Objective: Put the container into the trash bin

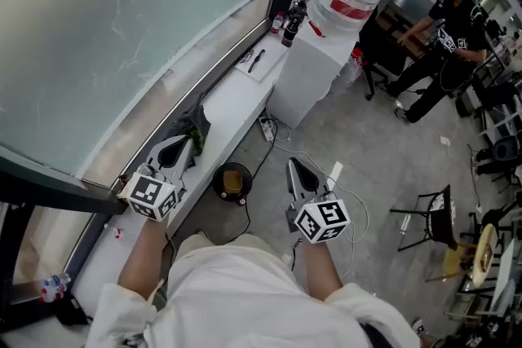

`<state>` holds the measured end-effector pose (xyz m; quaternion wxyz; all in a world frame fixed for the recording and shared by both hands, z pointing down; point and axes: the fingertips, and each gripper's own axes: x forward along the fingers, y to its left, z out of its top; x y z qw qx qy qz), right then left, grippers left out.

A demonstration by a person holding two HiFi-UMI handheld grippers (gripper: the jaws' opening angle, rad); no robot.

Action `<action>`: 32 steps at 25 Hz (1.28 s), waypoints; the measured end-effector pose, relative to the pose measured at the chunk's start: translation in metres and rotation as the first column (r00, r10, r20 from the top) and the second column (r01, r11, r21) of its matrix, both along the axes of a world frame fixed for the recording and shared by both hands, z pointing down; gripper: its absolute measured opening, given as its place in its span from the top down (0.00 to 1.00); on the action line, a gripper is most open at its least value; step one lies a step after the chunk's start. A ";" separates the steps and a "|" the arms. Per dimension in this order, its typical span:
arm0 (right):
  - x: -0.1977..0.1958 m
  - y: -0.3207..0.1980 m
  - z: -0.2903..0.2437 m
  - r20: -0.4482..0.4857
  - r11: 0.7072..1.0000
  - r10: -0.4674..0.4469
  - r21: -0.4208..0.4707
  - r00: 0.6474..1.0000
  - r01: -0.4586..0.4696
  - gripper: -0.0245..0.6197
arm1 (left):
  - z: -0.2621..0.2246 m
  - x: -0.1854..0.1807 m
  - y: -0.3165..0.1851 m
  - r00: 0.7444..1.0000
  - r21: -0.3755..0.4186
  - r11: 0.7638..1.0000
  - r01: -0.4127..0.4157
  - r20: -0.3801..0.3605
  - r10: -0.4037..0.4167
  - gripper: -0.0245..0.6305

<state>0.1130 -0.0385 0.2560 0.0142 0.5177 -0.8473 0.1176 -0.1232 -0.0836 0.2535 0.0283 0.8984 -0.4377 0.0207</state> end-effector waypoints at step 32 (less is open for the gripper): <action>0.028 0.011 -0.089 -0.069 0.977 0.140 0.170 0.988 -0.127 0.96 | -0.090 -0.077 0.048 0.987 0.201 0.971 0.127 -0.121 -0.104 0.93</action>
